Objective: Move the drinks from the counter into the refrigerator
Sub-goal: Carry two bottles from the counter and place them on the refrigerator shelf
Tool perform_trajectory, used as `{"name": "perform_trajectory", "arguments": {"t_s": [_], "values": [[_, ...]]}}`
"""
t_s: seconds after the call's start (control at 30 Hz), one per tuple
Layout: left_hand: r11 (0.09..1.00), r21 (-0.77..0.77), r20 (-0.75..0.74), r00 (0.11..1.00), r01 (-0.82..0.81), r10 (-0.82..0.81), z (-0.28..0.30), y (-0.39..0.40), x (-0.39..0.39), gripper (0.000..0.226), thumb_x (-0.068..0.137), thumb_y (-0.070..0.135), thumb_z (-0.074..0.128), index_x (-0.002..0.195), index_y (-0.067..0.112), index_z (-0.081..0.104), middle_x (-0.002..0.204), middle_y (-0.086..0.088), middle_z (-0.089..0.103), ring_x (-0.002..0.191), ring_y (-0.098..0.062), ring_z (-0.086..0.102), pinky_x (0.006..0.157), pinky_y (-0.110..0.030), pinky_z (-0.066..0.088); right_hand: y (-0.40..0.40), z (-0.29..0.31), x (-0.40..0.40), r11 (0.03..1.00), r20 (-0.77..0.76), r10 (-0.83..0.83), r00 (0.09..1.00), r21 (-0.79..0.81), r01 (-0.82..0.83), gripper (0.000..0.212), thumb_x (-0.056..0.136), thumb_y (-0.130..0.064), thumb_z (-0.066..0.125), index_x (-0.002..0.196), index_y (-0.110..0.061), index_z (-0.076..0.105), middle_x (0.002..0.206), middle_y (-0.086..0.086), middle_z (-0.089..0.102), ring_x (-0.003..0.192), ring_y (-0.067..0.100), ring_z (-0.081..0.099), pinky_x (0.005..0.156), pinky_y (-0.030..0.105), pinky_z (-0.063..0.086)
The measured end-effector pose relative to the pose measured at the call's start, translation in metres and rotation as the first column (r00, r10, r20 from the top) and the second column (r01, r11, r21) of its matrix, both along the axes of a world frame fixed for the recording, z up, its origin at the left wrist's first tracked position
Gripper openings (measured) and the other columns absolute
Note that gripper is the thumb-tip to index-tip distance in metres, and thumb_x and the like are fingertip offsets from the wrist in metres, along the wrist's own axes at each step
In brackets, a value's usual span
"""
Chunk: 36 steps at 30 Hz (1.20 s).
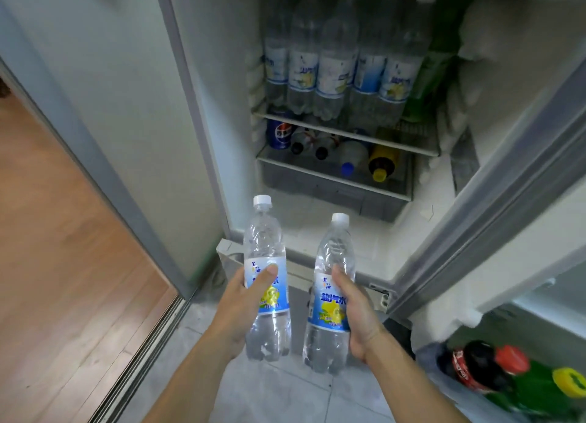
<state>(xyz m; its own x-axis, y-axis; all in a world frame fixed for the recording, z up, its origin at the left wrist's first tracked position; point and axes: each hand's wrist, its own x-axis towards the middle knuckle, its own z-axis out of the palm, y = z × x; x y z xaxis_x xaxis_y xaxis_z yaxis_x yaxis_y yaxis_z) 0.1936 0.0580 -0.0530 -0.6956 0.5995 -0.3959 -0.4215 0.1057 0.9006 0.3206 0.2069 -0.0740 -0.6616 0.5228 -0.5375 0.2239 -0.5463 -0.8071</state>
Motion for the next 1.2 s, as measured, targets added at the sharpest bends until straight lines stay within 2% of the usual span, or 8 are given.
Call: {"name": "perform_trajectory", "arguments": {"t_s": [0.13,0.23,0.43,0.6,0.7,0.93,1.1,1.2], "values": [[0.998,0.022,-0.01,0.998,0.066,-0.066,0.006,0.033,-0.024,0.035,0.064,0.054,0.084,0.093,0.037,0.072,0.099,-0.003,0.077,0.088,-0.022,0.075,0.077,-0.039,0.06,0.023,0.008,-0.015,0.992,0.005,-0.124,0.992,0.02,0.124,0.077,0.055,-0.068,0.074,0.113,-0.016,0.068,0.099,0.013,0.077,0.086,0.029,0.075,0.072,0.035,0.06],[0.99,0.019,-0.014,0.99,0.14,-0.14,0.01,0.057,-0.045,0.041,0.059,0.058,0.078,0.095,0.04,0.071,0.099,0.0,0.077,0.091,-0.022,0.075,0.087,-0.045,0.058,0.036,0.016,-0.027,0.978,-0.027,-0.205,0.978,0.041,0.206,0.07,0.058,-0.065,0.072,0.112,-0.021,0.068,0.096,0.009,0.078,0.082,0.024,0.076,0.063,0.029,0.059],[0.965,0.059,-0.124,0.961,0.256,-0.247,0.03,0.109,-0.091,0.01,0.083,0.041,0.074,0.091,0.045,0.068,0.096,0.002,0.077,0.086,-0.018,0.075,0.073,-0.037,0.059,0.064,0.045,-0.058,0.92,-0.105,-0.352,0.93,0.142,0.365,0.077,0.056,-0.064,0.079,0.114,-0.015,0.066,0.1,0.013,0.076,0.088,0.029,0.075,0.074,0.038,0.059],[0.926,0.156,-0.345,0.897,0.343,-0.275,0.075,0.164,-0.128,0.036,0.076,0.035,0.08,0.107,0.036,0.061,0.097,0.01,0.076,0.091,-0.011,0.073,0.076,-0.028,0.058,0.096,0.089,-0.091,0.796,-0.245,-0.455,0.856,0.319,0.515,0.064,0.063,-0.057,0.078,0.114,-0.019,0.068,0.099,0.005,0.078,0.089,0.024,0.076,0.068,0.032,0.061],[0.9,0.205,-0.493,0.835,0.385,-0.245,0.105,0.199,-0.137,0.041,0.081,0.022,0.08,0.106,0.041,0.055,0.094,0.024,0.071,0.091,0.006,0.068,0.069,-0.009,0.053,0.118,0.117,-0.108,0.655,-0.349,-0.495,0.796,0.452,0.605,0.047,0.072,-0.045,0.081,0.109,-0.019,0.068,0.101,0.003,0.077,0.096,0.023,0.074,0.085,0.043,0.06],[0.85,0.332,-0.671,0.736,0.409,-0.092,0.154,0.276,-0.137,0.054,0.081,0.014,0.078,0.124,0.024,0.047,0.116,0.007,0.062,0.105,0.001,0.062,0.089,-0.019,0.052,0.182,0.171,-0.135,0.296,-0.497,-0.545,0.676,0.64,0.709,0.054,0.082,-0.039,0.076,0.129,-0.028,0.052,0.117,-0.011,0.066,0.107,0.004,0.064,0.085,0.018,0.055],[0.86,0.367,-0.681,0.732,0.354,-0.01,0.154,0.318,-0.136,0.055,0.08,0.015,0.079,0.126,0.023,0.05,0.121,-0.001,0.061,0.107,-0.005,0.061,0.09,-0.023,0.052,0.225,0.175,-0.148,0.297,-0.494,-0.579,0.648,0.613,0.733,0.055,0.083,-0.033,0.074,0.129,-0.03,0.045,0.107,-0.026,0.053,0.094,-0.016,0.056,0.075,0.008,0.049],[0.874,0.358,-0.704,0.71,0.329,0.021,0.149,0.335,-0.137,0.053,0.081,0.015,0.078,0.125,0.021,0.05,0.118,0.003,0.06,0.102,0.002,0.06,0.089,-0.015,0.05,0.244,0.172,-0.152,0.311,-0.492,-0.556,0.669,0.623,0.717,0.052,0.087,-0.023,0.073,0.133,-0.012,0.049,0.115,-0.008,0.063,0.091,-0.015,0.06,0.067,0.0,0.047]]}}
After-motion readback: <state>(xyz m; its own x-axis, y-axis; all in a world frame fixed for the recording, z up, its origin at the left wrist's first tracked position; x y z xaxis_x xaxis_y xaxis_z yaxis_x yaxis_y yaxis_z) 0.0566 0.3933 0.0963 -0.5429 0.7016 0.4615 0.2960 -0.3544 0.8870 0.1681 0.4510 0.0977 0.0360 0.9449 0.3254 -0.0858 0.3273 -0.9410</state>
